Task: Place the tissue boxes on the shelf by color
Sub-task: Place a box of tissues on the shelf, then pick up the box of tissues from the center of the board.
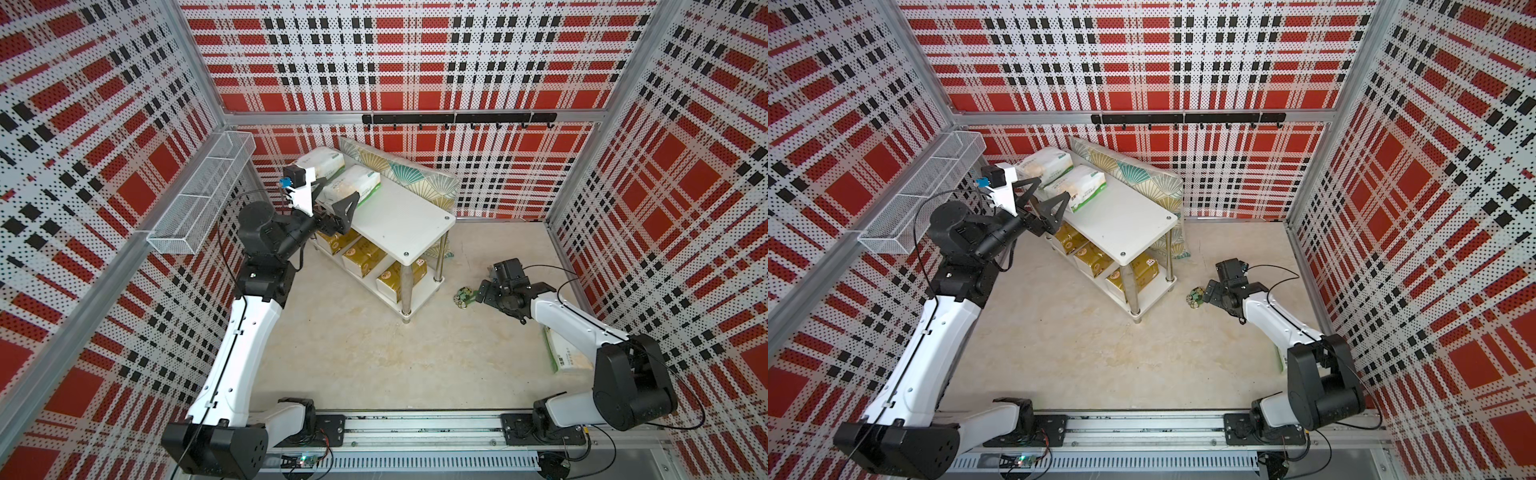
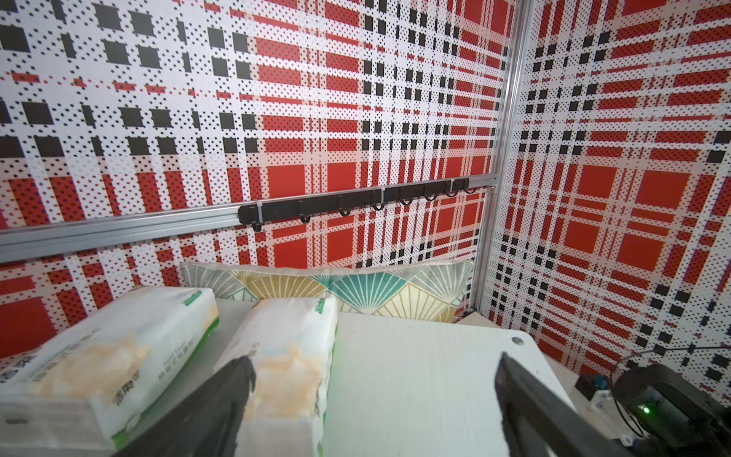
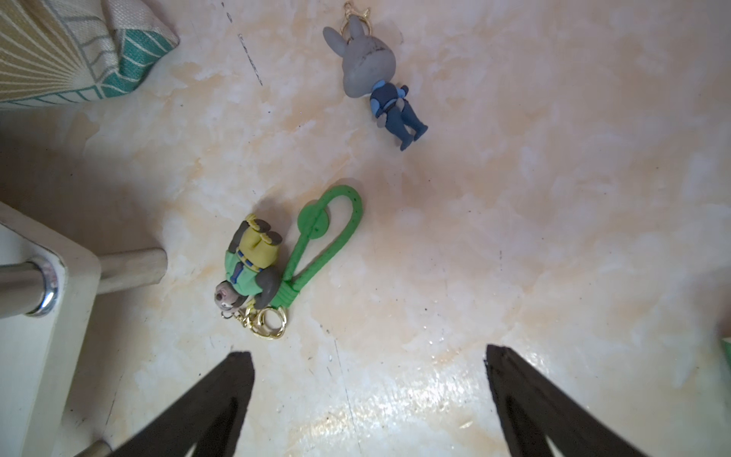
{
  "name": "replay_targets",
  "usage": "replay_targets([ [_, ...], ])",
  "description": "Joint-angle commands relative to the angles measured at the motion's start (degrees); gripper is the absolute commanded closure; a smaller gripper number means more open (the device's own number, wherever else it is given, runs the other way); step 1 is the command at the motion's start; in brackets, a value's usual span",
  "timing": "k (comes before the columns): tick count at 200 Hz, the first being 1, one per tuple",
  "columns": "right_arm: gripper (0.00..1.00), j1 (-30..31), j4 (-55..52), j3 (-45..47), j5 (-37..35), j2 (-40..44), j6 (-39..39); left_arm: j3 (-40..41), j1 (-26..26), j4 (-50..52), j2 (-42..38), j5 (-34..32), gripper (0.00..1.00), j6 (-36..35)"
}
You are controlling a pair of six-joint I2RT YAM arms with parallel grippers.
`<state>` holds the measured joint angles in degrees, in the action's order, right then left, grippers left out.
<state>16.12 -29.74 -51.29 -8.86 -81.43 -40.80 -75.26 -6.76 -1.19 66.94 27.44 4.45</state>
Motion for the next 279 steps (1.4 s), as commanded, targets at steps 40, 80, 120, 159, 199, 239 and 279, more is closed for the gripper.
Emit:
replay_targets([
  [40,0.0,-1.47,-5.55,-3.97,-0.94,2.31,4.71,8.84,-11.53,2.94,-6.38,-11.11,0.01,1.4],
  [80,0.0,-3.53,-6.43,-6.94,-0.89,2.28,5.37,13.15,-23.15,4.13,-7.08,-19.71,0.02,1.74],
  [120,0.0,-5.61,-6.43,-8.69,-0.89,2.91,5.37,17.46,-32.82,5.12,-6.6,-26.48,0.04,2.62],
  [159,0.0,-14.06,-12.65,-6.14,0.5,5.3,7.52,18.79,-41.58,4.63,-6.53,-30.32,0.04,3.09],
  [199,0.0,-19.69,-11.48,-4.58,1.85,7.53,7.47,16.79,-46.46,5.33,-6.15,-35.01,0.04,2.32],
  [239,0.0,-23.27,-13.3,-4.74,-1.51,7.88,6.93,16.43,-49.15,5.85,-7.3,-34.54,0.04,2.39],
  [279,0.0,-28.81,-15.33,-4.29,-2.67,7.93,5.86,18.35,-53.39,5.18,-6.74,-34.55,0.04,3.12],
])
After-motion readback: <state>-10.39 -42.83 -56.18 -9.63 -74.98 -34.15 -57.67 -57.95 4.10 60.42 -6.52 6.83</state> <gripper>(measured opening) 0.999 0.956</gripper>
